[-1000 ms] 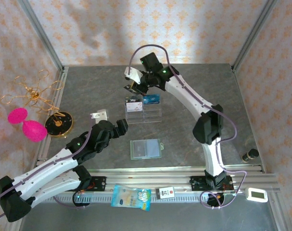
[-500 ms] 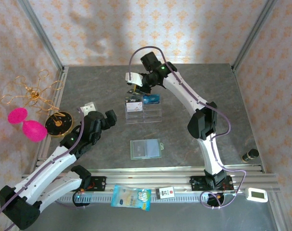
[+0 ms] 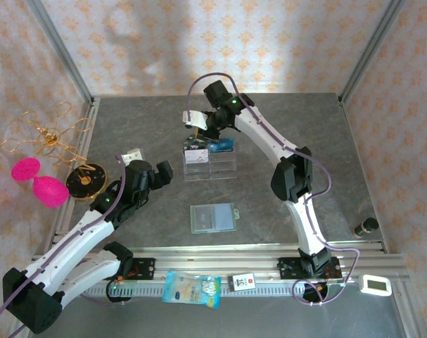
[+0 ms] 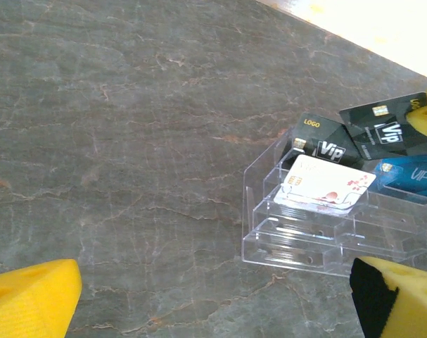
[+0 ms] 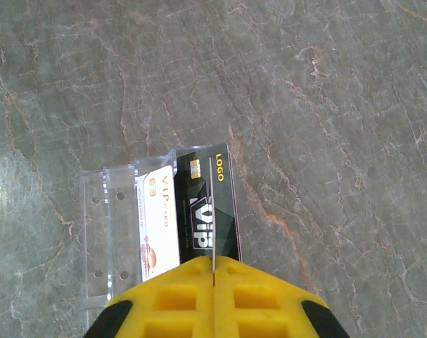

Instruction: Take the credit cards out of the card holder

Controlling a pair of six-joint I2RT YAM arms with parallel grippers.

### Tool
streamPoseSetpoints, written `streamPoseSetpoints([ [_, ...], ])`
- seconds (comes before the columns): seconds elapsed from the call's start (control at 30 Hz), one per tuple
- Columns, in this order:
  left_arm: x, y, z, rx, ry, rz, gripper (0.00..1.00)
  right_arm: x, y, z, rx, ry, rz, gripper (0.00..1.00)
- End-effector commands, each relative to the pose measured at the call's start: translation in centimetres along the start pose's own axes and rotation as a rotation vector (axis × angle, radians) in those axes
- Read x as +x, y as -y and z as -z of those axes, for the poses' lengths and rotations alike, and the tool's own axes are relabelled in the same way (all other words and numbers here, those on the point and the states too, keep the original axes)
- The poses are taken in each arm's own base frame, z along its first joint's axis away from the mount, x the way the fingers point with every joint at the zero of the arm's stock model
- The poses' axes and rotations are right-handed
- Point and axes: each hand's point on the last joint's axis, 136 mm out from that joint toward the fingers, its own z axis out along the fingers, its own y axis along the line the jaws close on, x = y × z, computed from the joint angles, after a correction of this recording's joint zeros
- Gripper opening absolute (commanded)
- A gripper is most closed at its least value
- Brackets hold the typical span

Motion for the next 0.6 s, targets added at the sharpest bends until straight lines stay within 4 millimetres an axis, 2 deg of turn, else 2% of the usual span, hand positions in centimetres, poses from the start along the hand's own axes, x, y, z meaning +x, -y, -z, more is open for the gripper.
streamPoseSetpoints([
  [0.0, -0.1, 0.0, 0.0, 0.016, 0.01, -0.001, 0.99, -0.1, 1.0, 0.2, 0.036, 0.006, -0.006, 0.0],
  [0.37, 0.2, 0.1, -0.4, 0.036, -0.002, 0.011, 0.99, 0.8, 1.1, -1.5, 0.054, -0.029, -0.027, 0.0],
  [0.47, 0.4, 0.2, -0.5, 0.043, -0.008, 0.012, 0.99, 0.3, 1.8, -1.6, 0.084, -0.011, -0.036, 0.13],
  [0.53, 0.4, 0.1, -0.6, 0.045, -0.009, 0.013, 0.99, -0.5, 2.6, -1.4, 0.12, 0.021, -0.054, 0.31],
  [0.57, 0.5, 0.2, -0.6, 0.048, -0.01, 0.015, 0.99, -0.9, 2.9, -1.3, 0.131, 0.035, -0.06, 0.35],
])
